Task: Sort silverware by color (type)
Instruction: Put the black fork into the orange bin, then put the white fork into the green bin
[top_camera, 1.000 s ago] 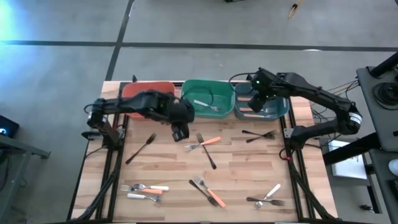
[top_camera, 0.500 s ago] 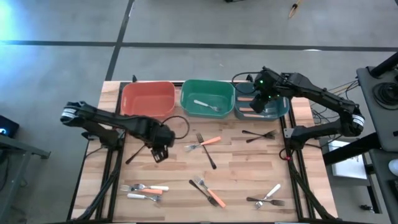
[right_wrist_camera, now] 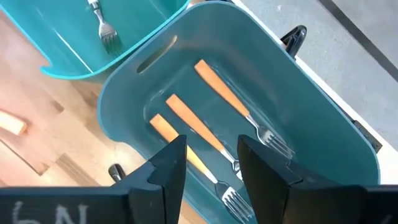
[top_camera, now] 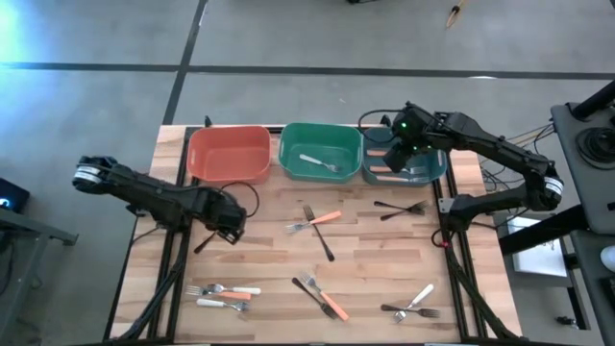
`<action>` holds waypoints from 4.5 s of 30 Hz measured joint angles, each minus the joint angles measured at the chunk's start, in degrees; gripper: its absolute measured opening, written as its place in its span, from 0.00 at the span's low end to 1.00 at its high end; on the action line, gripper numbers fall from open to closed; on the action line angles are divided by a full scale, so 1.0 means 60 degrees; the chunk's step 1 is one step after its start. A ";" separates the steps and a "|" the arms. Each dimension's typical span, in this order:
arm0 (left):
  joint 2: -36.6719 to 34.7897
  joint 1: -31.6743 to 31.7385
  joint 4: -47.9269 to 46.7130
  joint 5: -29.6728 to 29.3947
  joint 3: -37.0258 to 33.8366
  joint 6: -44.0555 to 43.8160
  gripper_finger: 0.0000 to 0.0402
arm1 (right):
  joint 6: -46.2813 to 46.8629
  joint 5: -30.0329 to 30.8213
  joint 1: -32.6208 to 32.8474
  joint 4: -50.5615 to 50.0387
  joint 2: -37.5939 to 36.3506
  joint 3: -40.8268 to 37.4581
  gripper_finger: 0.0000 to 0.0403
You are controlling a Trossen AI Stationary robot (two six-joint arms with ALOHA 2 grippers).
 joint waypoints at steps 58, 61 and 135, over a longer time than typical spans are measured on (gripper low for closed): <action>0.0099 0.6498 0.1292 -0.3096 0.4206 0.9691 0.00 | 0.0570 -0.0029 0.0004 0.1194 0.0011 -0.0011 0.28; 0.0184 0.7732 0.1335 -0.3017 0.4012 1.1250 0.00 | 0.0567 -0.0029 0.0004 0.1186 0.0011 -0.0011 0.28; 0.3288 -0.3566 0.1062 0.2295 0.4261 0.2794 0.14 | 0.0723 -0.0544 0.0461 -0.0049 -0.0297 -0.0538 0.28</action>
